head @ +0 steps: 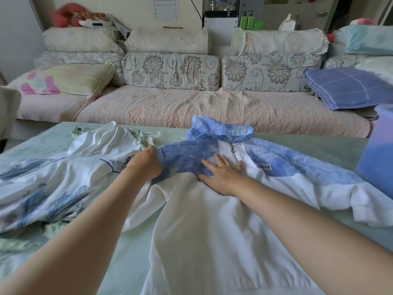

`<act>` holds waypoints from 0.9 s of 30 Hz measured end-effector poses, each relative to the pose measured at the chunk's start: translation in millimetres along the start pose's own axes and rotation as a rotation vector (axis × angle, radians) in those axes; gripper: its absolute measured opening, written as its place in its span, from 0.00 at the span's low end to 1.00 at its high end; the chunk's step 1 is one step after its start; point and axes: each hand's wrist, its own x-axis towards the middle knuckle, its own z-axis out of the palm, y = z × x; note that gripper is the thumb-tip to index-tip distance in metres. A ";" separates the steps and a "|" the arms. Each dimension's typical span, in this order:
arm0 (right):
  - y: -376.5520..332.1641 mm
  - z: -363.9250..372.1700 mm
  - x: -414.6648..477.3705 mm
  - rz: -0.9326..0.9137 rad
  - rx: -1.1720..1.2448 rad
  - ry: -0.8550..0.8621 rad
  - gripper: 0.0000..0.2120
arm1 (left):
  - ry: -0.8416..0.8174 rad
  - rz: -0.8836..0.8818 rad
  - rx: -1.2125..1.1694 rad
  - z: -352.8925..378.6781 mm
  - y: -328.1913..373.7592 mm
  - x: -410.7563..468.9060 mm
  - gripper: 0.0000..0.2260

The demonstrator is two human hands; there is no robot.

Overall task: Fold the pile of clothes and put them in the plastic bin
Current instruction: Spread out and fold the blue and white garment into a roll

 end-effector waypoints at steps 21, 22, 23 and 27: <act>-19.8 4.0 -71.7 -0.182 -0.053 0.090 0.28 | -0.259 0.291 -0.011 34.6 -6.4 -64.8 0.39; -14.7 4.5 -76.6 -0.147 -0.063 0.042 0.30 | -0.257 0.285 0.013 33.7 -13.8 -66.9 0.41; -10.3 3.9 -80.6 -0.123 -0.071 0.019 0.32 | -0.256 0.274 0.040 31.9 -17.9 -67.7 0.42; -6.2 -9.0 -103.9 -0.118 -0.104 0.018 0.35 | -0.136 0.326 0.146 13.1 -12.2 -81.4 0.34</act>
